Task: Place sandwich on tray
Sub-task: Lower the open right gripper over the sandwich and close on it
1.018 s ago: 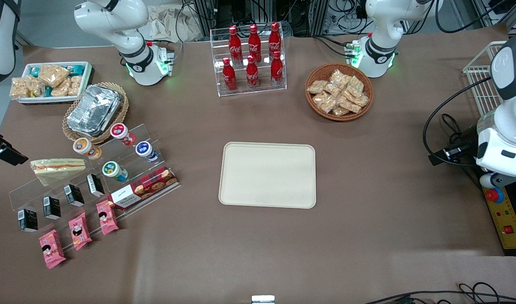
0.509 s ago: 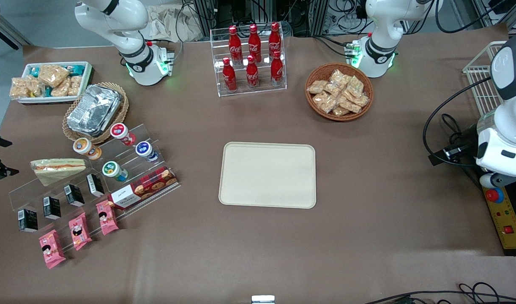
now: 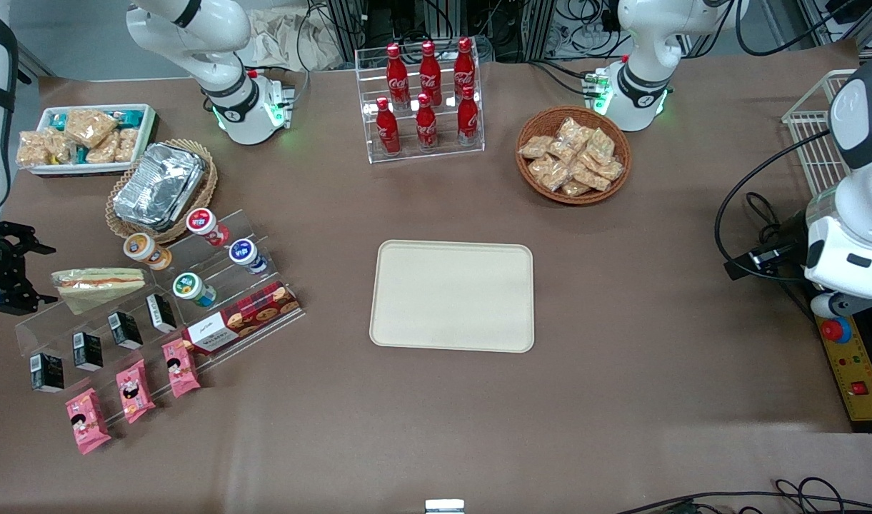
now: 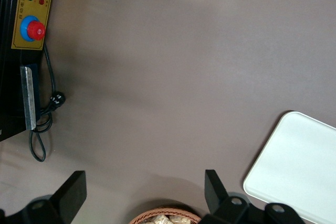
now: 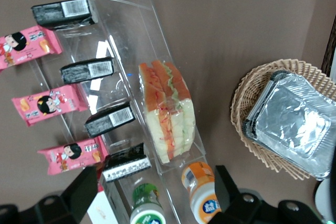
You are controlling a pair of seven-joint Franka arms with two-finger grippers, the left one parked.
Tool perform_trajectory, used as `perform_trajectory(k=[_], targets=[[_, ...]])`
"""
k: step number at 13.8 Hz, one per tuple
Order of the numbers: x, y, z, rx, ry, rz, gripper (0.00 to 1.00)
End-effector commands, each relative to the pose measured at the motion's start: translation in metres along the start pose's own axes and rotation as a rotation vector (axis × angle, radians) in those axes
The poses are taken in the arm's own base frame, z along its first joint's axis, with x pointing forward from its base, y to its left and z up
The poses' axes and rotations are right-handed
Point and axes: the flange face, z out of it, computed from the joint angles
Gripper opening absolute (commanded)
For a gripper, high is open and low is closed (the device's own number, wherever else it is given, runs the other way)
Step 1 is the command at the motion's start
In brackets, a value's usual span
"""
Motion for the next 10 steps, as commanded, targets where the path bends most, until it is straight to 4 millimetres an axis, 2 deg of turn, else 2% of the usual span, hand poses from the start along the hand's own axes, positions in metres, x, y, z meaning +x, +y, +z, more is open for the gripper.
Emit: perform_trajectory(k=[1, 4, 10], targets=[[0.004, 0.008, 0.025, 0.045, -0.01, 0.048, 0.99], [0.007, 0.025, 0.058, 0.07, 0.001, 0.062, 0.99], [0.003, 0.029, 0.08, 0.054, 0.024, 0.046, 0.99]])
